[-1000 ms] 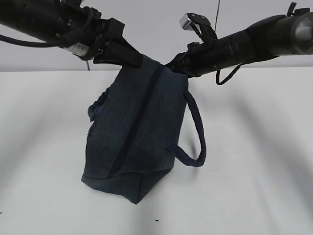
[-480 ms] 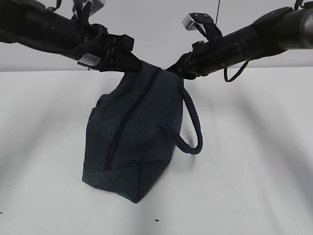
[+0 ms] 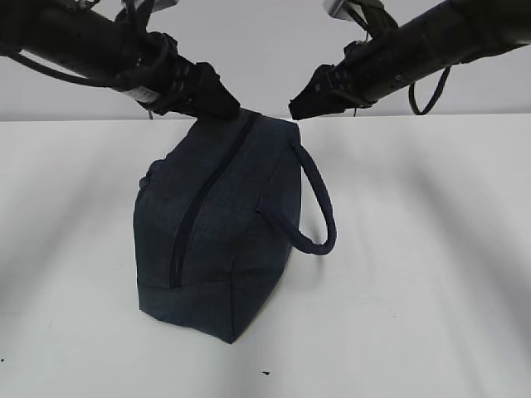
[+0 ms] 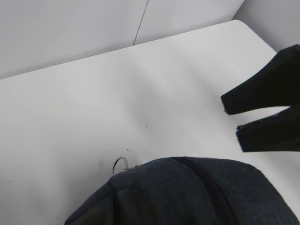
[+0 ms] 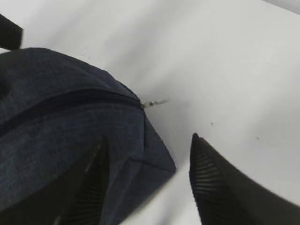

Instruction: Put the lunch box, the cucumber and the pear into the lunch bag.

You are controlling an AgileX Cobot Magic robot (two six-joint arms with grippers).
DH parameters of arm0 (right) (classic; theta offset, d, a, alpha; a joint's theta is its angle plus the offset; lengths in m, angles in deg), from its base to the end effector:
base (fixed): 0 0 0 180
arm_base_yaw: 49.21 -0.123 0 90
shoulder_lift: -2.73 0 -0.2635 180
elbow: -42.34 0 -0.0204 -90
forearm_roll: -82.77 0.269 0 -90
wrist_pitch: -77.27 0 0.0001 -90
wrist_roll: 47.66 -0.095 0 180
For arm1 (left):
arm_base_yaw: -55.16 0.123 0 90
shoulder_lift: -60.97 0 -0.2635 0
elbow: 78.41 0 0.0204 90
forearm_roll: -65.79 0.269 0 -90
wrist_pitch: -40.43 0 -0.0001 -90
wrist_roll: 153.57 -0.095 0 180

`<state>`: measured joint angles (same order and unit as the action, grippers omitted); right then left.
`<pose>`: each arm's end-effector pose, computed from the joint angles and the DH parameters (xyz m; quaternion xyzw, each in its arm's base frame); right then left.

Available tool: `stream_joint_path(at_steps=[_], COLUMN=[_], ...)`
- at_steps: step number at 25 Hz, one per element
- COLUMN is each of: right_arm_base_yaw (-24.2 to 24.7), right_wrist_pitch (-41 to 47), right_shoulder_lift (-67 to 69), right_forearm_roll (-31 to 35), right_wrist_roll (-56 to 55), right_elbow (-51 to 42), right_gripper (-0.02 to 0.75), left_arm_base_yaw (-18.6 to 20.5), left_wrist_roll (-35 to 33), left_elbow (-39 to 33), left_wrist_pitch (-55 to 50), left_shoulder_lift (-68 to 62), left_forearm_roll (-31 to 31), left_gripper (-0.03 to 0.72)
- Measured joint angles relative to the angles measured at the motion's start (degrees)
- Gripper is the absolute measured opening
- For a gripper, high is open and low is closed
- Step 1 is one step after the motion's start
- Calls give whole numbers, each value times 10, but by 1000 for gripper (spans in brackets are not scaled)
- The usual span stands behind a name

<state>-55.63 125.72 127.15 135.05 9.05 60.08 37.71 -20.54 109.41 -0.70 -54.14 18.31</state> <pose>0.4511 0.1074 0.2229 -0.2763 0.8592 0.2663 0.3385 0.3968 -0.1731 0.2395 0.2836 0.8624 -0.2627 0.3268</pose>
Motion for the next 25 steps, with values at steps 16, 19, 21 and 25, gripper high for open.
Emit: stream_joint_path(at_steps=[16, 19, 21, 25], right_arm_base_yaw=[0, 0, 0, 0], right_wrist_pitch=[134, 175, 202, 223], right_shoulder_lift=[-172, -199, -214, -237], right_forearm_roll=[-304, -324, -332, -388], right_wrist_roll=[-265, -302, -329, -402], right_elbow=[0, 0, 0, 0], right_gripper=[434, 449, 452, 453], left_arm_base_yaw=[0, 0, 0, 0], left_wrist_roll=[160, 192, 226, 293], left_elbow=[0, 0, 0, 0], left_wrist_pitch=[-63, -113, -149, -196], left_shoulder_lift=[145, 165, 175, 193], left_forearm_roll=[252, 286, 310, 331], left_gripper=[411, 410, 407, 407])
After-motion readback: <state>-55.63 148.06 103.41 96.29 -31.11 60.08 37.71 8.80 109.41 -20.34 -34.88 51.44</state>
